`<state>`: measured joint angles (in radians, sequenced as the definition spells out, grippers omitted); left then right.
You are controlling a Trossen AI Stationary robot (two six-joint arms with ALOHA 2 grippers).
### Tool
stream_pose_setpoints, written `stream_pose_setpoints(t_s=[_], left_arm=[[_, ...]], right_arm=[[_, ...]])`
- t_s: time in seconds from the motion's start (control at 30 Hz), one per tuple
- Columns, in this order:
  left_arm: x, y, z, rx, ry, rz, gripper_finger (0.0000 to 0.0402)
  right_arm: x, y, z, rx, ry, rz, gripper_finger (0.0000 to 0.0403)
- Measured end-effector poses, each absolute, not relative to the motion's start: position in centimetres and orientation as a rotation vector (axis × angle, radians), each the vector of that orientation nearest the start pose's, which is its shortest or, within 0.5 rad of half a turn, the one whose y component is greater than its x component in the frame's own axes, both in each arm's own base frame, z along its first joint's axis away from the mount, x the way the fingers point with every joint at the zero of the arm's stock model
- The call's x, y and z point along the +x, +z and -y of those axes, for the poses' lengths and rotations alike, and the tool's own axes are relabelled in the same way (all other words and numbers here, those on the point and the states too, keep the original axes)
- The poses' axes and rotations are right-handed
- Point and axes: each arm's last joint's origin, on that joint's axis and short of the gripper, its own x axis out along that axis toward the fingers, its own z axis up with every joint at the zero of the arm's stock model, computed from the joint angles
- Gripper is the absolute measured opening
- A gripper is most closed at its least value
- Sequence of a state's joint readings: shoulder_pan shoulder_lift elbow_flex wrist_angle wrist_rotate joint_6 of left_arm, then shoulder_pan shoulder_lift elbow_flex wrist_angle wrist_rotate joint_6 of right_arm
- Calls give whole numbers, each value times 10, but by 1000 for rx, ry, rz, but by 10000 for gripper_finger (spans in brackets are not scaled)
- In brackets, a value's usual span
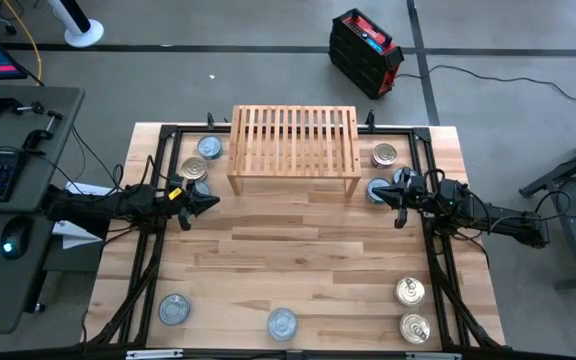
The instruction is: Stack canned seafood by type on shelf
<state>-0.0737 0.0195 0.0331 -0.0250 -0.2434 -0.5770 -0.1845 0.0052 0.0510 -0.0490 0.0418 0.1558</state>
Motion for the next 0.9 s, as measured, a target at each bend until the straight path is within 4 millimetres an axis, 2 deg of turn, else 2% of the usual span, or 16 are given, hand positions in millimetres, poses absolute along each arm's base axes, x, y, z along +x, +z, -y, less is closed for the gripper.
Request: stream_pose_setpoints(t_s=[0.2,0.27,0.33,0.47,0.53,0.63,0.77,0.9], left_arm=[[96,171,0,-574,168,38,1],[96,171,0,-574,168,38,1],[96,171,0,-574,168,38,1],[96,171,0,-574,168,39,1],[96,171,0,-574,168,39,1],[96,171,0,-574,168,41,1],[96,171,0,-574,168,41,1],[96,171,0,-574,167,43,1]], right_arm=[[93,176,19,155,-227,21,0],[93,182,19,160,-233,76,0],[92,192,19,307,-216,201,0],[84,221,20,677,-155,571,0],[83,229,20,743,-81,658,0],[87,243,12,713,139,701,0],[114,281,-3,735,270,612,0],[166,320,-27,696,239,404,0]])
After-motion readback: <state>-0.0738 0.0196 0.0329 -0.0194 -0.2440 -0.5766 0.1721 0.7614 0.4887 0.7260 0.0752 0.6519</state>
